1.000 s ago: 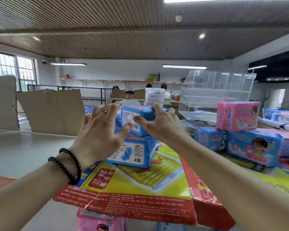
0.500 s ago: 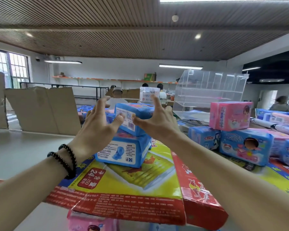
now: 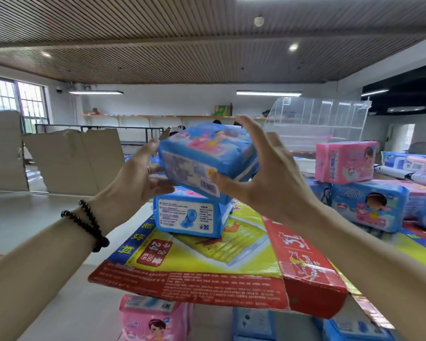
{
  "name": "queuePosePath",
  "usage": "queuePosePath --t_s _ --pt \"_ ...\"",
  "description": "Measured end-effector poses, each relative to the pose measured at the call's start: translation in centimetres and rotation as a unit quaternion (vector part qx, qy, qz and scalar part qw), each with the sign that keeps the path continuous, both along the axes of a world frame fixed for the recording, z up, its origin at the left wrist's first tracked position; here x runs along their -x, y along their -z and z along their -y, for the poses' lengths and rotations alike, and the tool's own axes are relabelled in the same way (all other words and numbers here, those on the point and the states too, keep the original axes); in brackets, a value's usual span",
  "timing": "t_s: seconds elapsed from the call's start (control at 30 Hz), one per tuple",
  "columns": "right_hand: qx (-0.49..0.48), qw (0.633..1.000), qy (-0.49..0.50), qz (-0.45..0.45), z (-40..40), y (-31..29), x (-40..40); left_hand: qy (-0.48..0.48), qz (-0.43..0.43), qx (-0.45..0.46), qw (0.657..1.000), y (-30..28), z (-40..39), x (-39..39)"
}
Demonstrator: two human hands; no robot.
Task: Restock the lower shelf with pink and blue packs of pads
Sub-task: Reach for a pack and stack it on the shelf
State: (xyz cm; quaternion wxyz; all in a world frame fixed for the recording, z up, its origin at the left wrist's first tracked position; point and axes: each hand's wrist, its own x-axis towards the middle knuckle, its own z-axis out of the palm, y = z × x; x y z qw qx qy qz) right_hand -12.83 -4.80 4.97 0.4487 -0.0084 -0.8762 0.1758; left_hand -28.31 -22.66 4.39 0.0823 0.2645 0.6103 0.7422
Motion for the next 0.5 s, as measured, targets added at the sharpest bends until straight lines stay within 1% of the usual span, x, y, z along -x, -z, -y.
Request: queuePosePath --t_s 0.1,0.2,0.33,0.5 --pt "-0.05 0.999 -0.008 -0.005 0.6 0.5 -0.9 0.054 0.03 -0.025 0.998 0.0 0.5 -0.9" --pt "-0.07 0.997 -0.027 -0.014 0.6 1.0 -1.8 0.081 0.045 -0.021 0.996 0.5 1.0 -1.6" --pt "-0.091 0.995 -0.037 -0.003 0.7 2.0 -3.2 0.093 0.038 0.008 0.995 1.3 1.0 -2.6" --pt "-0.073 0.996 -0.045 0.029 0.6 3.1 -4.6 0.076 0.041 -0.016 0.996 2.7 1.0 -4.0"
